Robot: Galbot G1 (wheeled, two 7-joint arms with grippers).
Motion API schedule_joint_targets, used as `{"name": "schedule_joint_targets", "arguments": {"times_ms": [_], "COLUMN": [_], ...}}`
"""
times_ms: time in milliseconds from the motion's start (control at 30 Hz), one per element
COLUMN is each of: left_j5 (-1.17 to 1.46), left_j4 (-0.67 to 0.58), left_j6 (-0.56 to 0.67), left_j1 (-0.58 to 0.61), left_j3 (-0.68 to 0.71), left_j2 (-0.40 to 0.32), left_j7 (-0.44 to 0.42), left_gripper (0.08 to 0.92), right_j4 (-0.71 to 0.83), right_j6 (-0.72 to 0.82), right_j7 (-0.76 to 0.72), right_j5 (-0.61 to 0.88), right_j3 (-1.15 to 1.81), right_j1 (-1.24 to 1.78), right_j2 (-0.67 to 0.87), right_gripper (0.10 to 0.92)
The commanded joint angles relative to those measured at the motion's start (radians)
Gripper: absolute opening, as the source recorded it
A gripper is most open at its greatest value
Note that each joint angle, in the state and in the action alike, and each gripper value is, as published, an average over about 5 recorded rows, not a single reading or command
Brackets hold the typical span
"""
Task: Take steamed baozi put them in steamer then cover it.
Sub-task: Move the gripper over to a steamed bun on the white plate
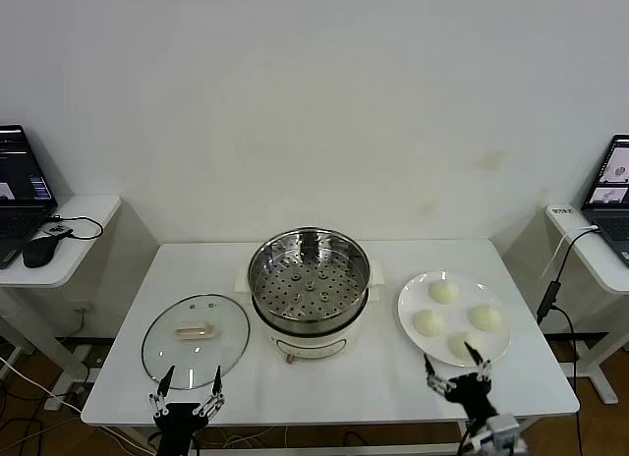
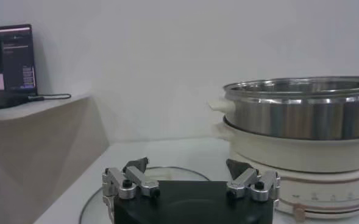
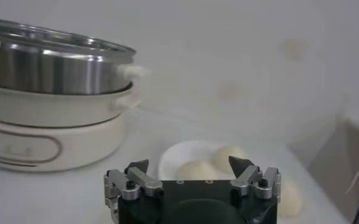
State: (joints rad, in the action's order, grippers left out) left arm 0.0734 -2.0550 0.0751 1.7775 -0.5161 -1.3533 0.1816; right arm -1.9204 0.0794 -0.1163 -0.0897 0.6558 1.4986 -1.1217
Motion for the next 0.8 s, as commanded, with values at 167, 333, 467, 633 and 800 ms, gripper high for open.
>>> {"name": "schedule_joint_targets", "arguments": {"times_ms": [167,333,467,633,800], "left_j5": [-0.125,-0.136,-0.150,-0.148,-0.131], "left_j4": [0.013,0.010,0.017,0.022,0.023], "left_j6": [0.008,0.015,0.049,0.059,0.065], "left_j1": [-0.013,0.000,0.003,0.003,0.004], "left_j3": [-0.032,-0.045,-0.054,-0.062,-0.063], "left_j2": [-0.019,-0.021,-0.026,-0.021,-0.015], "left_j7": [0.020,0.019,0.021,0.020,0.016], "left_gripper": [0.823,0.823,0.823,0.823,0.823], "right_j4": [0.207,0.339,0.460,0.642,0.797], "right_j6": [0.004,-0.011,-0.065,-0.145,-0.181], "right_j7": [-0.185,-0.379,-0.509,-0.653,-0.809], "right_j5": [-0.304,-0.370,-0.399,-0.405,-0.392], "right_j3": [-0.037,-0.175,-0.353,-0.653,-0.867], "right_j1": [-0.332,-0.551,-0.783,-1.076,-1.301], "right_j2": [0.301,0.424,0.485,0.492,0.459], "right_gripper": [0.823,0.823,0.823,0.823,0.823]}}
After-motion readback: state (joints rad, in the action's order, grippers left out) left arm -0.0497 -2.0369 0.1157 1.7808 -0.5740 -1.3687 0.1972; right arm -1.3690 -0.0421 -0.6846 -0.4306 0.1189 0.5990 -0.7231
